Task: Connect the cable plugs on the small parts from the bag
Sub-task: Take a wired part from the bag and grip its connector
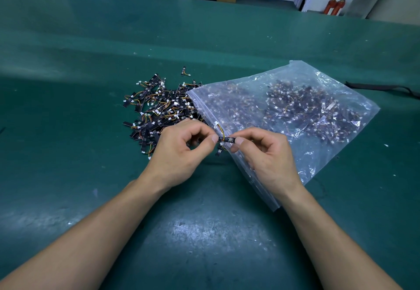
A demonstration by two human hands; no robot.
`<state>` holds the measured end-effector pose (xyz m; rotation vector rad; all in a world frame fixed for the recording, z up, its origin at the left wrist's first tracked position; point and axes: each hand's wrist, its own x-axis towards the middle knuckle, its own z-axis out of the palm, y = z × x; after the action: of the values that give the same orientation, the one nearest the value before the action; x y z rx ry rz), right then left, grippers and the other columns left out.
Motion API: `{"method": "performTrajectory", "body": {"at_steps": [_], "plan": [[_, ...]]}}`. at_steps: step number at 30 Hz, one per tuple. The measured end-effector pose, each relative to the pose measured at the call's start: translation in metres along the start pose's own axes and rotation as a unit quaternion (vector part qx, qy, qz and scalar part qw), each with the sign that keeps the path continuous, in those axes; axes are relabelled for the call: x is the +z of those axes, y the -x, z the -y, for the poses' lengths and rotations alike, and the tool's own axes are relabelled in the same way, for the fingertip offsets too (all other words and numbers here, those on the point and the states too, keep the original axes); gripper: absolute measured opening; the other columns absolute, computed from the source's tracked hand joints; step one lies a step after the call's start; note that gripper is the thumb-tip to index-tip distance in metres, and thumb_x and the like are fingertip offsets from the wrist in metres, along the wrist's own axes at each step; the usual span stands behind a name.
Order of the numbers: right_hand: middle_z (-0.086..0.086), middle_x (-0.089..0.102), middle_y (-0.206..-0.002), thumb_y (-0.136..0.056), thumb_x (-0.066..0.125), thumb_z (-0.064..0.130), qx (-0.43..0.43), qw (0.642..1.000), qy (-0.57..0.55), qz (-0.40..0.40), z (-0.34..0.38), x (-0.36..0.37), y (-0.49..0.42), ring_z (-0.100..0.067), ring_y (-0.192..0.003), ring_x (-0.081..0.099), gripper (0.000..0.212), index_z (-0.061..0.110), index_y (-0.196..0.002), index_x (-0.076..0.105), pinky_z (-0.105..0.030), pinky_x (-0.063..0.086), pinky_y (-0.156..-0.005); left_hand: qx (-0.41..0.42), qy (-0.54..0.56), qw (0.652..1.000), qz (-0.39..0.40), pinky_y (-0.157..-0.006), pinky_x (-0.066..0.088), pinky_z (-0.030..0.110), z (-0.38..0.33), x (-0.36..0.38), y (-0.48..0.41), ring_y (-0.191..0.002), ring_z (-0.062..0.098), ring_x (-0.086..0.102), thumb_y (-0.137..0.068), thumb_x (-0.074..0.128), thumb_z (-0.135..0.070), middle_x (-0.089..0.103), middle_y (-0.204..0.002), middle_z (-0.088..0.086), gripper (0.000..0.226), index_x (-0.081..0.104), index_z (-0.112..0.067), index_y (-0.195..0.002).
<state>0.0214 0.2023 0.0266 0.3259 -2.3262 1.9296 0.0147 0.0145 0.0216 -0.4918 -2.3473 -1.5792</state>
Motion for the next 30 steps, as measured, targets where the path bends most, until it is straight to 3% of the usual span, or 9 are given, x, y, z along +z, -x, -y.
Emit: {"method": "performTrajectory", "body": {"at_steps": [4,8,12,16,20,23,28,30], "plan": [[0.006,0.071,-0.066,-0.086,0.066,0.024,-0.006,1.000,0.026,0.004,-0.0007,0.0020,0.0007,-0.012,-0.056,0.049,0.014,0.023,-0.075,0.074,-0.025,0.040,-0.054,0.000,0.006,1.000,0.009,-0.067,0.043,0.024,0.0015,-0.0001,0.0003,-0.072,0.015,0.057,-0.088,0.063,-0.032,0.065,-0.077,-0.008,0.014,0.067,-0.026,-0.076],[0.004,0.069,-0.063,-0.086,0.065,0.023,0.001,1.000,0.022,-0.007,0.0011,0.0020,-0.0011,-0.003,-0.049,0.043,0.016,0.022,-0.072,0.072,-0.014,0.035,-0.051,-0.006,0.016,1.000,0.017,-0.078,0.048,0.041,0.0038,-0.0009,-0.0008,-0.082,0.025,0.062,-0.091,0.052,-0.042,0.067,-0.077,-0.005,0.029,0.070,-0.021,-0.081],[0.006,0.069,-0.062,-0.086,0.065,0.022,-0.002,1.000,0.019,-0.002,0.0026,0.0025,-0.0009,-0.002,-0.050,0.044,0.016,0.024,-0.071,0.071,-0.015,0.036,-0.052,0.001,0.014,1.000,0.023,-0.070,0.044,0.027,0.0033,0.0004,0.0008,-0.075,0.015,0.058,-0.090,0.058,-0.039,0.066,-0.077,-0.008,0.019,0.068,-0.026,-0.078],[0.003,0.072,-0.069,-0.085,0.067,0.024,-0.008,0.999,0.035,0.002,0.0011,0.0013,0.0003,-0.027,-0.058,0.053,0.014,0.022,-0.074,0.074,-0.033,0.043,-0.057,0.012,-0.002,1.000,0.014,-0.067,0.039,0.017,0.0040,0.0025,0.0005,-0.071,0.008,0.055,-0.089,0.066,-0.025,0.064,-0.077,-0.016,0.011,0.069,-0.023,-0.079],[0.006,0.073,-0.071,-0.087,0.068,0.027,0.003,1.000,0.024,0.004,0.0009,0.0015,0.0000,-0.007,-0.053,0.048,0.014,0.021,-0.076,0.075,-0.019,0.039,-0.053,0.016,-0.012,1.000,0.011,-0.068,0.039,0.016,0.0040,0.0016,0.0001,-0.071,0.010,0.055,-0.090,0.066,-0.020,0.063,-0.077,-0.015,0.011,0.070,-0.020,-0.079],[0.006,0.071,-0.066,-0.088,0.067,0.025,-0.012,0.999,0.040,0.004,0.0003,0.0019,-0.0003,-0.006,-0.054,0.047,0.017,0.022,-0.073,0.073,-0.018,0.039,-0.053,0.014,-0.012,1.000,0.017,-0.068,0.039,0.016,0.0029,0.0017,0.0007,-0.072,0.008,0.055,-0.089,0.066,-0.021,0.063,-0.076,-0.019,0.011,0.070,-0.020,-0.079],[0.005,0.068,-0.063,-0.088,0.067,0.024,-0.005,1.000,0.019,0.001,0.0010,0.0016,-0.0012,-0.004,-0.050,0.043,0.017,0.021,-0.071,0.072,-0.017,0.036,-0.051,0.013,0.000,1.000,0.026,-0.069,0.040,0.020,0.0030,0.0006,0.0007,-0.073,0.016,0.055,-0.091,0.061,-0.035,0.064,-0.076,-0.010,0.021,0.071,-0.019,-0.082],[0.008,0.068,-0.063,-0.088,0.066,0.024,-0.010,1.000,0.022,0.003,0.0010,0.0014,-0.0008,-0.004,-0.050,0.042,0.019,0.022,-0.070,0.072,-0.016,0.035,-0.052,0.015,0.000,1.000,0.023,-0.068,0.040,0.020,0.0027,0.0001,0.0006,-0.073,0.015,0.055,-0.090,0.064,-0.031,0.064,-0.075,-0.011,0.017,0.071,-0.019,-0.080]]}}
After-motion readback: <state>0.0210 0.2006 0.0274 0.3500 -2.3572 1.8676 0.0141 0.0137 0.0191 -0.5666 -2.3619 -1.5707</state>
